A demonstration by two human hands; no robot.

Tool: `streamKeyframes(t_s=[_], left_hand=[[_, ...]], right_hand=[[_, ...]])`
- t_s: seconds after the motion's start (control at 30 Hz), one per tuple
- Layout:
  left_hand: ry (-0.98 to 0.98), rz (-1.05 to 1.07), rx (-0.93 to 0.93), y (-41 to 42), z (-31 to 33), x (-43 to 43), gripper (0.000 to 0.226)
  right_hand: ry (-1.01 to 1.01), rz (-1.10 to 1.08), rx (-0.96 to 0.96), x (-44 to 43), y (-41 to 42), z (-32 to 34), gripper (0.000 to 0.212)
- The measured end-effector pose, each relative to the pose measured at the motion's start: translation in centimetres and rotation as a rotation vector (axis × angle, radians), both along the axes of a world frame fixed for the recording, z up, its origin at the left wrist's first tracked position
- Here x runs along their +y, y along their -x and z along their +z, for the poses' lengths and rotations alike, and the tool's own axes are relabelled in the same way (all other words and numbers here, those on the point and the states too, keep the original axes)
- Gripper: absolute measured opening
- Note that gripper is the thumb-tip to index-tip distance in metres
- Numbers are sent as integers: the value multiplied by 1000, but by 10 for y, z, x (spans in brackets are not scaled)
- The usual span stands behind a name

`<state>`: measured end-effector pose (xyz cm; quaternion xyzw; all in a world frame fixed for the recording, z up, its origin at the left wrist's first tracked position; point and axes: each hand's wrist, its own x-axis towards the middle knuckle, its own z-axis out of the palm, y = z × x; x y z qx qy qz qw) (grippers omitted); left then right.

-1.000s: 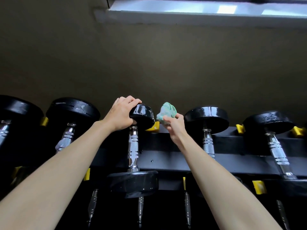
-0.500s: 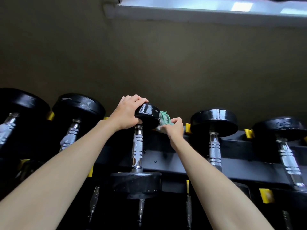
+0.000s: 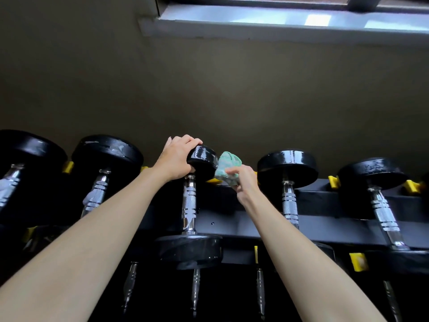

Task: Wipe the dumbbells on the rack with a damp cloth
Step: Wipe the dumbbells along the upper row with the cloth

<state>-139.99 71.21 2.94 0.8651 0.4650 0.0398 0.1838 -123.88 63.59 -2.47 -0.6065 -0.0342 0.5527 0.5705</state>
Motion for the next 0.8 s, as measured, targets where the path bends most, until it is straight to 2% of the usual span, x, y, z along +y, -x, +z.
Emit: streamKeyframes(t_s=[0.13, 0.2, 0.27, 0.4, 0.53, 0.63, 0.8], left_hand=[[-20, -32, 76, -4, 3, -1, 71], [-14, -64, 103, -5, 5, 1, 73], [23, -90, 93, 0, 10, -1, 73], [94, -57, 23, 15, 17, -12, 81], [111, 177, -151, 45, 4, -29, 77], [151, 319, -158, 67, -10, -43, 70], [336, 357, -87, 85, -30, -60, 63]], right_hand=[[-68, 31, -24, 0, -1, 16, 42], [-110, 35, 25, -2, -1, 22, 46], [-162, 64, 49, -11, 2, 27, 45], [-161, 233, -67, -33, 8, 26, 51], [-148, 462, -316, -40, 22, 27, 49], [-219, 558, -523, -29, 37, 28, 49], [-154, 690, -1150, -12, 51, 19, 42]])
